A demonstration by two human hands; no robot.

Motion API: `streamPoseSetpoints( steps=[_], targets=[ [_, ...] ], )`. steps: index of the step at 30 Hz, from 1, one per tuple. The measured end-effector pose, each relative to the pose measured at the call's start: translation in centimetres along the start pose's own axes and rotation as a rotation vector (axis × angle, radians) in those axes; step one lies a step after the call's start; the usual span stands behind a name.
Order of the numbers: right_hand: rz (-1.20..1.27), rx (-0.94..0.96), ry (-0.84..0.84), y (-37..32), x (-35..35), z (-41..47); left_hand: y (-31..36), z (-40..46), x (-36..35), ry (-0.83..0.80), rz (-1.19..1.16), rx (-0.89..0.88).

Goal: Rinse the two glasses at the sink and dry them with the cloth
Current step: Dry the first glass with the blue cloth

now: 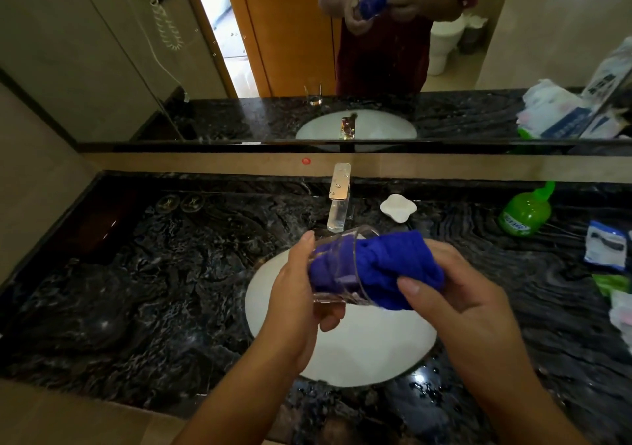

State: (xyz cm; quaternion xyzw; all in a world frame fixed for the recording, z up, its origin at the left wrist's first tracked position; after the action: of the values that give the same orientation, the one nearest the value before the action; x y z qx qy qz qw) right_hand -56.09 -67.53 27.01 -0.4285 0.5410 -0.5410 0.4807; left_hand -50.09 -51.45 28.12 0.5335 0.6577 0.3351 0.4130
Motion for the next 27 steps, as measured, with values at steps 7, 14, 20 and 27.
streamPoseSetpoints(
  steps=[7, 14, 20, 27],
  targets=[
    [-0.255, 0.091, 0.001, 0.0, -1.1, -0.5, -0.7, -0.6, -0.4, -0.015, 0.085, 0.023],
    [0.259, -0.082, 0.029, 0.3, 0.4, -0.3, -1.3, 0.0, 0.1, 0.003, 0.070, 0.037],
    [0.030, 0.022, 0.130, 0.4, 0.6, -0.1, -1.4, -0.2, 0.1, -0.039, 0.046, 0.031],
    [-0.409, 0.130, 0.043, 1.7, -0.9, 0.1, -1.7, -0.4, 0.2, -0.027, 0.084, -0.022]
  ],
)
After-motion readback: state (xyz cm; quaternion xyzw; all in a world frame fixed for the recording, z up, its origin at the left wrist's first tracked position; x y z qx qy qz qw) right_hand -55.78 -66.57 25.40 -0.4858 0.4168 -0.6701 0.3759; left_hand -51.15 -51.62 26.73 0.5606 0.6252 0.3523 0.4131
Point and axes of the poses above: each hand's wrist, its own z-axis towards the middle knuckle, its own x-axis out of the back of the hand, y = z × x, the point moved 2 cm from there along z, towards the middle knuckle, and after that the axes turned 6 degrees about -x, right-handed, at the moved point
